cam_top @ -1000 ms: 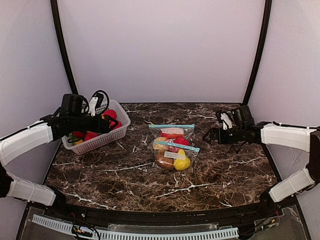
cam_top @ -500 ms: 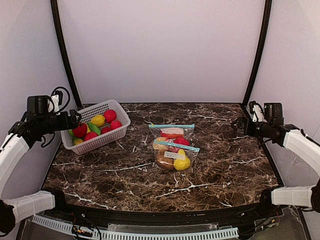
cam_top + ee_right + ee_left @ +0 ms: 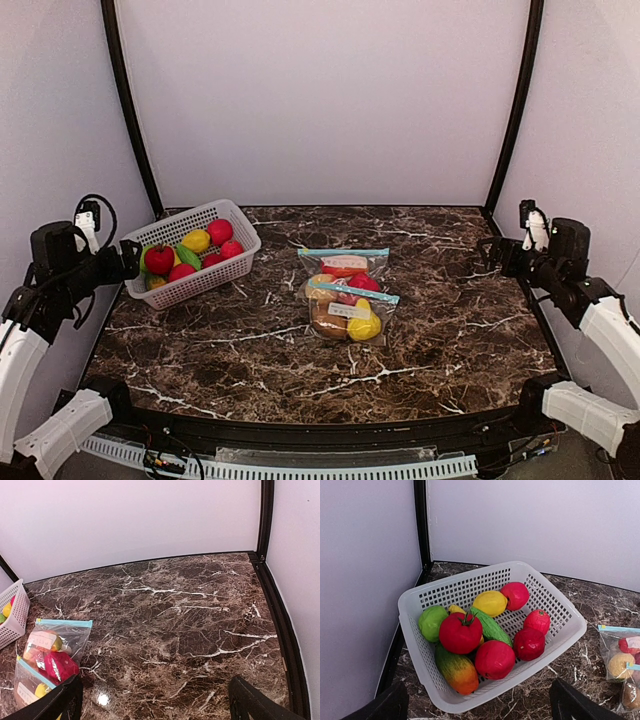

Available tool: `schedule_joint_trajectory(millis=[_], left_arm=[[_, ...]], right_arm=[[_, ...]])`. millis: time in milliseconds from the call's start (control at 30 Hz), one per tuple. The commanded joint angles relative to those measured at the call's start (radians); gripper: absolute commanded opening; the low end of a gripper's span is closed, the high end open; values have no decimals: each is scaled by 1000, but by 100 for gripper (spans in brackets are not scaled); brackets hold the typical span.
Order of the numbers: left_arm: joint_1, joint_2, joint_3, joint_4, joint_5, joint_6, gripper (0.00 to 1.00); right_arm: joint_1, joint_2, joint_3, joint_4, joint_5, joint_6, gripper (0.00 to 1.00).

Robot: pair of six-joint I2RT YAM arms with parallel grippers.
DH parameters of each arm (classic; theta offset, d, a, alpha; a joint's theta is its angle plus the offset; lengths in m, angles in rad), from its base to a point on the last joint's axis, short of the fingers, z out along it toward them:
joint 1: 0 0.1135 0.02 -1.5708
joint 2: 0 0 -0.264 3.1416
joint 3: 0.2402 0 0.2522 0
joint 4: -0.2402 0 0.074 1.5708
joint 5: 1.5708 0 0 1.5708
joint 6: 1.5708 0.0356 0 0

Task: Place the food in the zip-top bag and seal the zipper
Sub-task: Reset both arms

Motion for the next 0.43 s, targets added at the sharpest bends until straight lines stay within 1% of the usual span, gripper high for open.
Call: schedule_joint_trajectory(millis=[0,400], left_arm=[[4,-23,-31,-29,-5,-13,99],[5,-47,-28,-38,-41,2,99]], right_arm=[[-3,2,-6,47,22,-15,99],[-3,5,-4,47,26,-18,99]])
